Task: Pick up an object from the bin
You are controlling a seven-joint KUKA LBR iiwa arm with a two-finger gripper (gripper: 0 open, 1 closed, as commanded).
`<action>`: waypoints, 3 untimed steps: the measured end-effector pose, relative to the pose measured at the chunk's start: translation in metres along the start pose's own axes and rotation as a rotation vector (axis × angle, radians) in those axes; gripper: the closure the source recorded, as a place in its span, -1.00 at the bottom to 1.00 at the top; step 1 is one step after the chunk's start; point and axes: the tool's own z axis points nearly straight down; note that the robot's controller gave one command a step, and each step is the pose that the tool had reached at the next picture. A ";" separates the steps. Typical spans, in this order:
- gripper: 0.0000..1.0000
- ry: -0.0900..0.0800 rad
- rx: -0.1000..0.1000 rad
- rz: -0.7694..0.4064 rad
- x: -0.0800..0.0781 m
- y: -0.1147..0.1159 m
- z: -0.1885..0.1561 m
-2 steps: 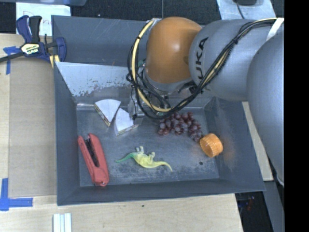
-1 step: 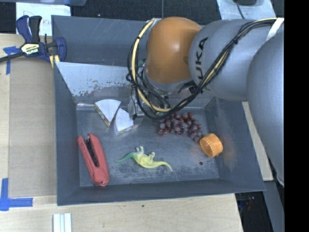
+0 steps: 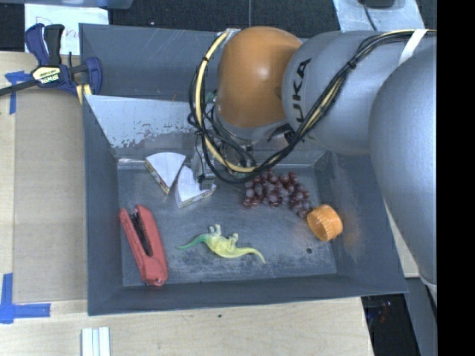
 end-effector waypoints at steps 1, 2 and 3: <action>1.00 -0.001 0.000 -0.208 -0.002 0.000 0.038; -1.00 -0.008 -0.003 -0.119 -0.012 0.021 0.055; 1.00 -0.011 -0.004 -0.095 -0.015 0.027 0.055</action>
Offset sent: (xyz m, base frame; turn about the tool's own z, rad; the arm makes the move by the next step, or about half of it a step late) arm 0.0125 0.0275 -0.0582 -0.0957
